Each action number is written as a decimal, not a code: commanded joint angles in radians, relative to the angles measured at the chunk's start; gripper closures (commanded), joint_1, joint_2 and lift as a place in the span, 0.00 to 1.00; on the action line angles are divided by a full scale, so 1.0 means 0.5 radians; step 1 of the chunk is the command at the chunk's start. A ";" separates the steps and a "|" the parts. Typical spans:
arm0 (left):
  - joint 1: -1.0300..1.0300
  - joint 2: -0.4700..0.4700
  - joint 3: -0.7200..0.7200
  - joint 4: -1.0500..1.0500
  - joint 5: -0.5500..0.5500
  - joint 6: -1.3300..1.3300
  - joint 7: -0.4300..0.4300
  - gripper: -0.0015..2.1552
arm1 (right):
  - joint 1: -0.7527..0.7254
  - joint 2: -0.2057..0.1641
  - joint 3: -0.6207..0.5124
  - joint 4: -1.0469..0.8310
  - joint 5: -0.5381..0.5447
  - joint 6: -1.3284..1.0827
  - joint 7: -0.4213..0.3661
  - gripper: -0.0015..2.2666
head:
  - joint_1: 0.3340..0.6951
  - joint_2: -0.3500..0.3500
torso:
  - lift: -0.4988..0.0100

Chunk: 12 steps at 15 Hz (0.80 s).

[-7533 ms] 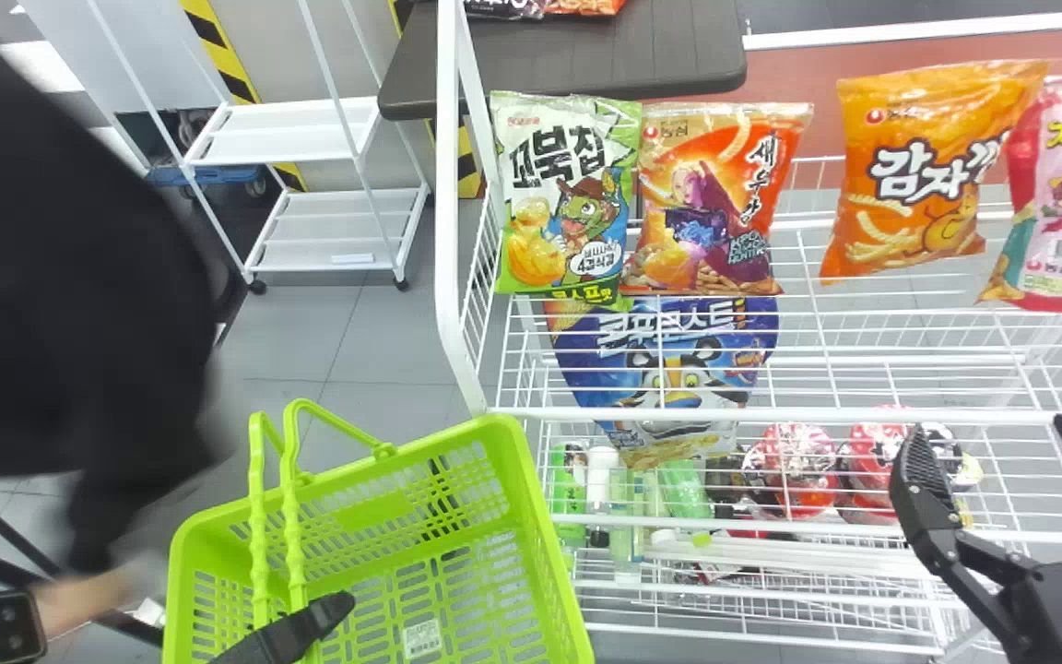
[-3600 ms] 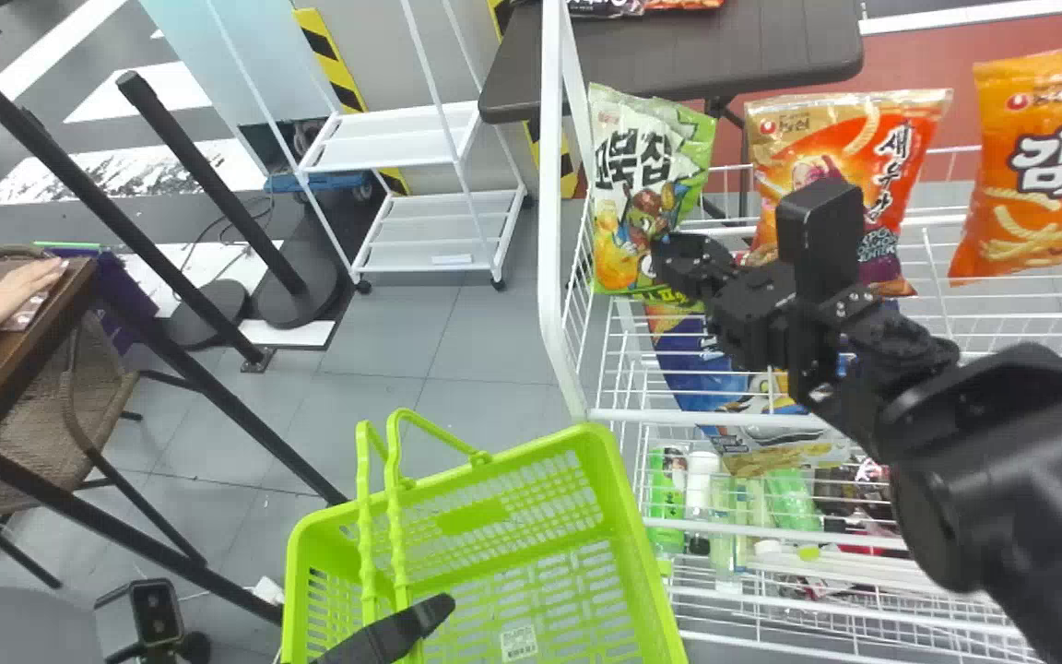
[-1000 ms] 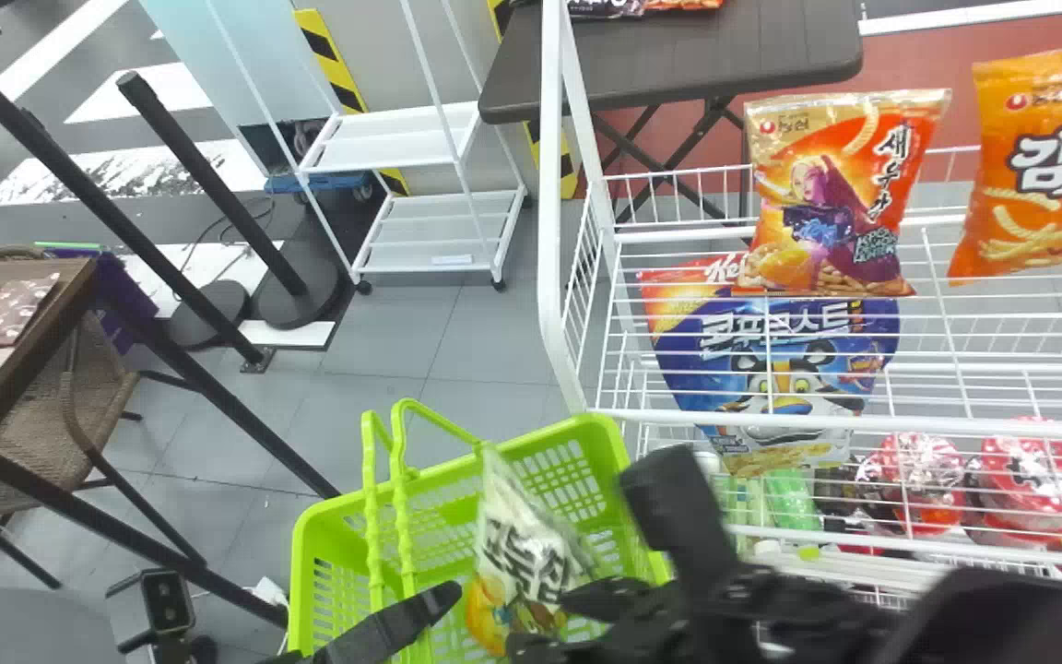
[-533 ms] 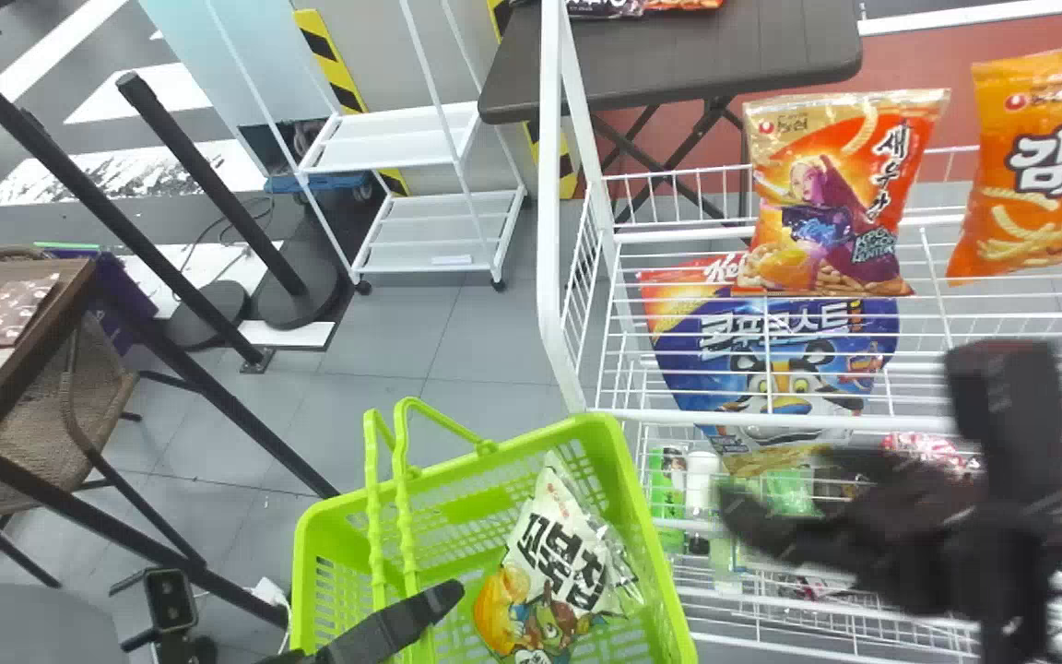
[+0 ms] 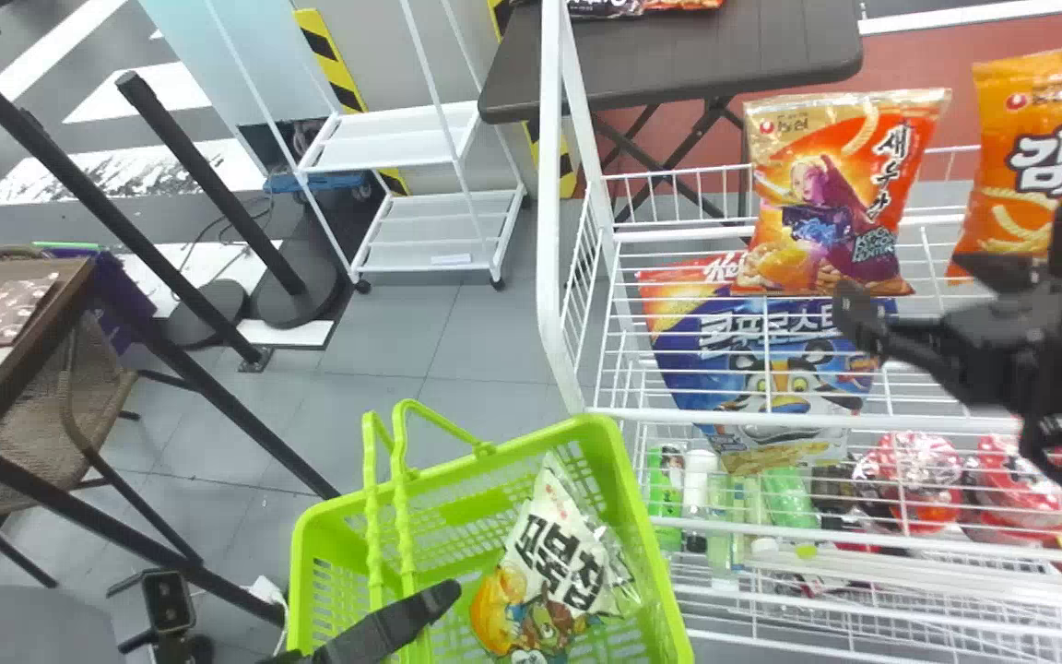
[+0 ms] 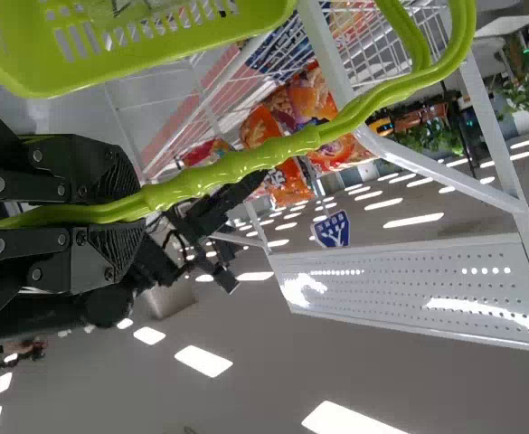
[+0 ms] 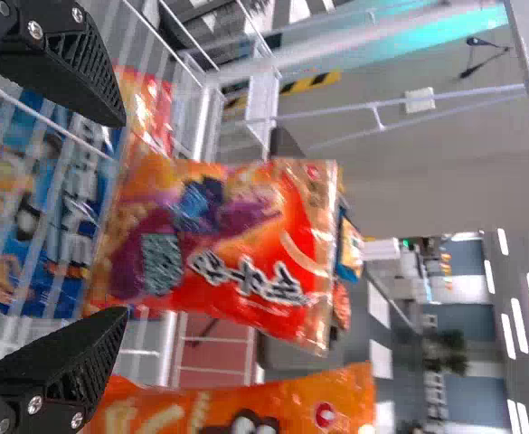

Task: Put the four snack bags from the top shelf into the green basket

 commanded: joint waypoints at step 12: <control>0.014 -0.005 0.006 0.016 0.003 -0.006 -0.020 1.00 | -0.545 0.160 0.165 1.031 0.066 -0.475 -0.032 0.99 | 1.00 0.95 | 0.98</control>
